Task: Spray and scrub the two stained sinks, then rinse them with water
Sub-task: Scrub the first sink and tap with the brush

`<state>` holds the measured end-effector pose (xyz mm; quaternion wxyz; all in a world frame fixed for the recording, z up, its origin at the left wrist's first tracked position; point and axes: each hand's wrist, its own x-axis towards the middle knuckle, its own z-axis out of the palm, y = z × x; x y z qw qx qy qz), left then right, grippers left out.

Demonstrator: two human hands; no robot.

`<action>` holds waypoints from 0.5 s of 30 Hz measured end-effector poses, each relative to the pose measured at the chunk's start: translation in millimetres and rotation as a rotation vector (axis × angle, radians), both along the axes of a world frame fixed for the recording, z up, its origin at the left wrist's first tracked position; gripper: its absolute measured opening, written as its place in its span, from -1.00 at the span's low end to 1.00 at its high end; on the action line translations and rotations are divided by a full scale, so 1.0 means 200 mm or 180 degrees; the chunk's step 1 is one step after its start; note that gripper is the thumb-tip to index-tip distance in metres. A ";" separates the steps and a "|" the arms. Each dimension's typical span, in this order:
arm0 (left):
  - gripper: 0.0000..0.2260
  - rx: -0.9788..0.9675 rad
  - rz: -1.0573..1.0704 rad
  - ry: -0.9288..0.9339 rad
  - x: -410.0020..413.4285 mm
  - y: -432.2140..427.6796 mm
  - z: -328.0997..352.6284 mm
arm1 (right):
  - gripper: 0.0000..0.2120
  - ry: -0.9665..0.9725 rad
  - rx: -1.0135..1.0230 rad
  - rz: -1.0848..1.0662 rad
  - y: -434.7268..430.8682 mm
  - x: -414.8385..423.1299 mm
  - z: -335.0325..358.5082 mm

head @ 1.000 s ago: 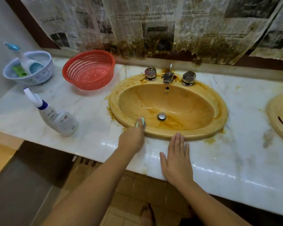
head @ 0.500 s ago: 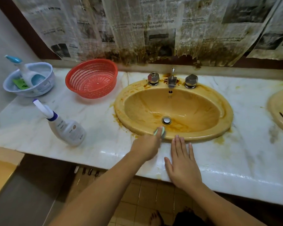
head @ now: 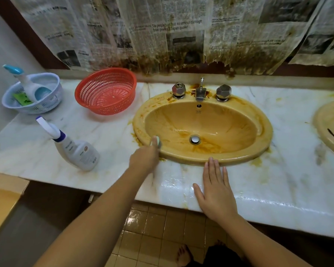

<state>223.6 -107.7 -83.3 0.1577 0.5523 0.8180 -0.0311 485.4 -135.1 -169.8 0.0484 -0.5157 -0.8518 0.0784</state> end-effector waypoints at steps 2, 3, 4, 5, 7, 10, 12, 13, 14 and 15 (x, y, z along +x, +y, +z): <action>-0.45 0.0159 0.0018 -0.0026 0.12 -0.05 -0.03 | -0.25 0.0056 -0.0021 -0.0039 0.01 -0.01 0.00; -0.44 0.0216 -0.0212 -0.0174 0.24 -0.07 -0.05 | -0.26 0.0062 -0.0025 0.0000 0.01 -0.01 0.00; -0.43 0.0232 -0.0528 -0.0297 0.36 -0.10 -0.07 | -0.28 0.0041 -0.0022 0.0116 0.02 -0.01 0.00; -0.42 0.0255 -0.0824 -0.0349 0.43 -0.12 -0.09 | -0.31 -0.0011 -0.0016 0.0317 0.02 0.00 0.00; -0.44 0.0299 -0.1057 -0.0223 0.42 -0.10 -0.11 | -0.35 -0.0114 -0.0023 0.0788 0.02 0.02 -0.02; -0.47 0.0264 -0.0537 0.0076 0.16 -0.06 -0.08 | -0.36 -0.0119 0.0048 0.1184 0.05 0.03 -0.01; -0.46 0.0264 -0.0099 0.0250 0.07 -0.08 -0.05 | -0.37 -0.0112 0.0114 0.1355 0.07 0.02 -0.01; -0.46 0.0300 -0.0029 0.0226 0.10 -0.08 -0.04 | -0.37 -0.0083 0.0142 0.1411 0.07 0.01 -0.01; -0.46 0.0331 -0.0141 0.0130 0.16 -0.08 -0.05 | -0.37 -0.0045 0.0147 0.1448 0.08 0.01 0.00; -0.46 0.0336 -0.0395 -0.0012 0.23 -0.08 -0.07 | -0.37 -0.0010 0.0131 0.1475 0.08 0.01 0.00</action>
